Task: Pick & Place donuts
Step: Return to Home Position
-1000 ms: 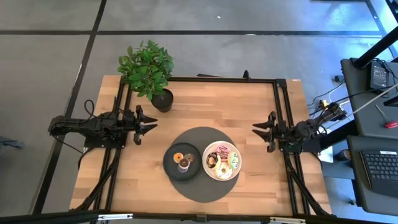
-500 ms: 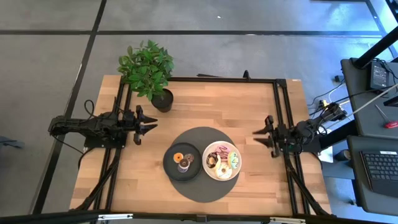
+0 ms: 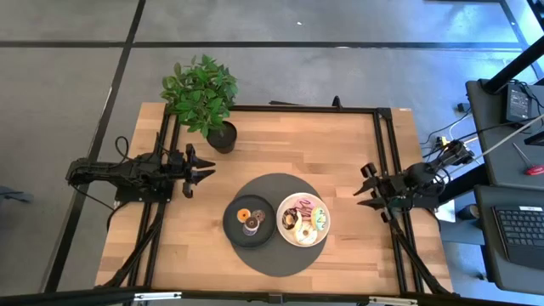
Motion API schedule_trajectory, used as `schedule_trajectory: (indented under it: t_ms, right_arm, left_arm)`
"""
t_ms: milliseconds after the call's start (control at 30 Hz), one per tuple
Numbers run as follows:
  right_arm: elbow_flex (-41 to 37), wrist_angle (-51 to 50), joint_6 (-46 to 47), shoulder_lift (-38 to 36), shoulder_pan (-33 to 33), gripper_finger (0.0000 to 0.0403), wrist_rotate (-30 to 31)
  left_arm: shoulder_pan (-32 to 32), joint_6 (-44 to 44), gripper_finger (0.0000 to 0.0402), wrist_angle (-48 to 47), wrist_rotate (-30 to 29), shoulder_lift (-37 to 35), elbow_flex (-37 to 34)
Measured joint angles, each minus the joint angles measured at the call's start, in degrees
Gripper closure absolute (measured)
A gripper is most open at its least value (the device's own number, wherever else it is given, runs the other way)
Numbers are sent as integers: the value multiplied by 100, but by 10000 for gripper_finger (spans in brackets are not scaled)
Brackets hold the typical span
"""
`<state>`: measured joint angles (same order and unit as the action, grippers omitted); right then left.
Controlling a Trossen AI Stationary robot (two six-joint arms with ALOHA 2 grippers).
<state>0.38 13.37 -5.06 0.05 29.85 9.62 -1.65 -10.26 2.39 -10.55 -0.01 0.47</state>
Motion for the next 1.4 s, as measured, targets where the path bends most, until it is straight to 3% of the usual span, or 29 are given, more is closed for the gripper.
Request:
schedule_trajectory:
  t_ms: [200, 533, 967, 1167, 1400]
  right_arm:
    - [0, -319, -6, -2, 0, 281, 955]
    - [2, -842, -128, 0, -155, 281, 1025]
    - [2, -943, -300, -2, -2055, 281, 1005]
    - [2, -1021, 3, 11, -2878, 281, 257]
    - [2, -1030, 150, 15, -3370, 281, 186]
  left_arm:
    - [0, 4, 288, 0, -2, 0, 0]
    - [0, 2, 288, 0, -3, 0, 1]
    - [-1, 4, 286, 0, -4, 0, 0]
    - [0, 2, 289, 0, -4, 0, 0]
    - [0, 2, 290, 0, -4, 0, 0]
